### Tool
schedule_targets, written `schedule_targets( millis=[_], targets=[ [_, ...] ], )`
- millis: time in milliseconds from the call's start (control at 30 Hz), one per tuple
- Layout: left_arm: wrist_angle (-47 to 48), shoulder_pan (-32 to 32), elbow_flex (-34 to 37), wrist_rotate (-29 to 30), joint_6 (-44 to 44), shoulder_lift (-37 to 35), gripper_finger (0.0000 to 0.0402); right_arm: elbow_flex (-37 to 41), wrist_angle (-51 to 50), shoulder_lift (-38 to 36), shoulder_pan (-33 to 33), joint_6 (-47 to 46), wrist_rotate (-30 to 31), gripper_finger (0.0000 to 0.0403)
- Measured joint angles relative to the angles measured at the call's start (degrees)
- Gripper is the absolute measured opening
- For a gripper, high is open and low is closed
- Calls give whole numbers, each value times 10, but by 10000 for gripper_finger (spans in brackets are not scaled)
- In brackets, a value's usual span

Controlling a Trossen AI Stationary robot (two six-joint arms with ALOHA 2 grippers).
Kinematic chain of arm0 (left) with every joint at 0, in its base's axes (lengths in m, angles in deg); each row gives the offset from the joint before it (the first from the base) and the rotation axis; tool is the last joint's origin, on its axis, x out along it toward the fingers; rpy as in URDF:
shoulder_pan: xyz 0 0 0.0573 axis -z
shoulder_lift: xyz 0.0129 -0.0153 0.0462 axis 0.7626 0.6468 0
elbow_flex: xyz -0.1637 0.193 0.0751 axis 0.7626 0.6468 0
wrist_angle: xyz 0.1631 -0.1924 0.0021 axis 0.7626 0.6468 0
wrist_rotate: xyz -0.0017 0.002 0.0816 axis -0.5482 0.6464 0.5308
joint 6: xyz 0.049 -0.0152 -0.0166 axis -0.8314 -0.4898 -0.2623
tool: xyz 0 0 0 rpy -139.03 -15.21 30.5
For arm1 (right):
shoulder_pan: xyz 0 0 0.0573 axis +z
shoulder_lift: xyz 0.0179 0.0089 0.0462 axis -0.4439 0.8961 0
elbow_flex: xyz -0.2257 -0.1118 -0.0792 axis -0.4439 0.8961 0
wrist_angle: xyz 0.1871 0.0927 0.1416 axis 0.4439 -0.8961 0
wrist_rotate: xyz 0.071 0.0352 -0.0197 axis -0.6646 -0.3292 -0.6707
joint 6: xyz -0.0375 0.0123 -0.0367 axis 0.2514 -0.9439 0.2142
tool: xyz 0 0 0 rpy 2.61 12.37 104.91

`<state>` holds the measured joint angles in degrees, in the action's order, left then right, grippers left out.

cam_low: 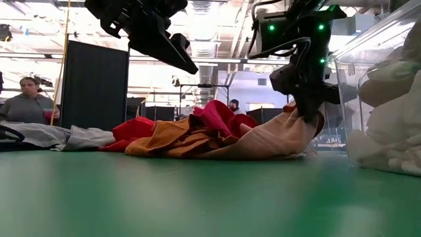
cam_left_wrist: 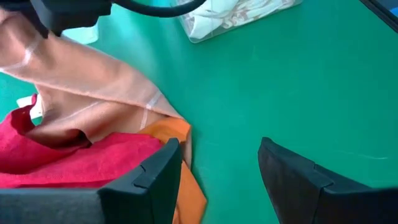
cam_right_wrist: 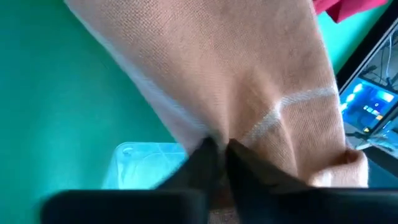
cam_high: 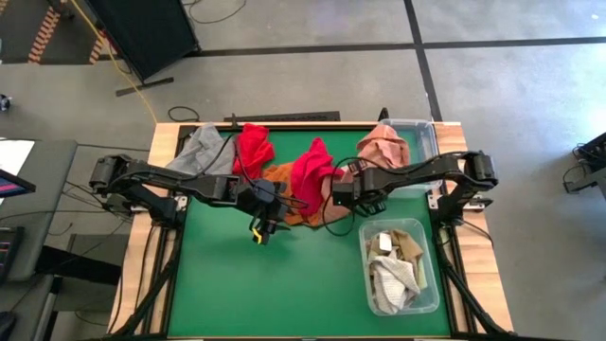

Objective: Sort towels by color in basket
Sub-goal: Put the brown patterned towel into the top transparent bin

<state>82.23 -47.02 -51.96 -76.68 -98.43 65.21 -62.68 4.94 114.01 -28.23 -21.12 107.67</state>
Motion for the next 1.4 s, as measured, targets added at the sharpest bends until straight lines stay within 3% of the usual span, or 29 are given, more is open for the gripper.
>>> schedule_targets(
  millis=[67,100,333,533,667,933,1133,1400],
  targets=[
    [0,0,0,0,0,0,203,-1,-7,-9,0,-16,-7,29],
    [0,0,0,0,0,0,203,-4,-10,-14,0,-24,-13,19],
    [-2,0,0,-1,3,0,203,-44,-7,-53,29,-69,-7,12],
    [-2,0,0,-1,9,0,203,-101,-29,-97,42,-140,66,12],
    [-2,0,0,-1,16,0,203,-139,-104,-121,36,-229,120,12],
    [-2,0,0,-2,16,0,203,-162,-272,-144,-1,-435,136,12],
    [-2,0,0,-1,16,0,203,-157,-267,-150,-46,-475,87,12],
    [4,0,0,-1,22,0,203,-139,-266,-140,-145,-531,-74,25]
  ],
)
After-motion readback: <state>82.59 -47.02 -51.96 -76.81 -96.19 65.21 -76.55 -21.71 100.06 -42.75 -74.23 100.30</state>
